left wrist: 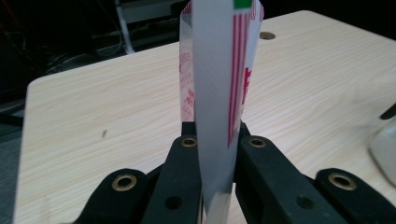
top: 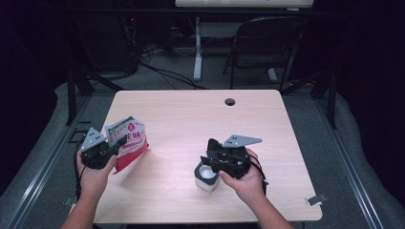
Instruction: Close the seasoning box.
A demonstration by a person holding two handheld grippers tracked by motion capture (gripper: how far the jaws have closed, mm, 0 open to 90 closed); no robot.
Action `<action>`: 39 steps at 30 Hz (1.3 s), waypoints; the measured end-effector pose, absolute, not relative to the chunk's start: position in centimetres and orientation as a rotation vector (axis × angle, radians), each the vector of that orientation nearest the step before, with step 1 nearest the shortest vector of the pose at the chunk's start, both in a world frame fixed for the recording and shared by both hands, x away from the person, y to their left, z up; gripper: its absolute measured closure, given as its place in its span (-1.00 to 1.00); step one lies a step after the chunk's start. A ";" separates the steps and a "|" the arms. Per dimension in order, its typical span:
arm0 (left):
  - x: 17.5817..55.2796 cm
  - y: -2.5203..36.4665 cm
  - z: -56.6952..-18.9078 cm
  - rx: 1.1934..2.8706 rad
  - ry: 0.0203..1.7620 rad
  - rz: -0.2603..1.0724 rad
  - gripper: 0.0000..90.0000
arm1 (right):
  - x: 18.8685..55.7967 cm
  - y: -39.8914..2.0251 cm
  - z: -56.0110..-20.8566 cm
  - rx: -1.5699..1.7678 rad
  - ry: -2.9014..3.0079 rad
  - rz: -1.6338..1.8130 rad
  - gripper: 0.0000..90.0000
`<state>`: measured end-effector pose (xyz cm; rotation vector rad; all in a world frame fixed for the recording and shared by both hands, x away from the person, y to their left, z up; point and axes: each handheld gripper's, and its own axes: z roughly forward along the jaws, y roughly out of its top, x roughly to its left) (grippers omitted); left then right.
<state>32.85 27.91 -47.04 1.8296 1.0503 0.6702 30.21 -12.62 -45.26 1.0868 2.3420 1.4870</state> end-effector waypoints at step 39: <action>30.8 25.3 -51.3 1.907 1.028 0.616 0.92 | 30.3 -13.7 -45.6 1.120 2.343 1.498 0.41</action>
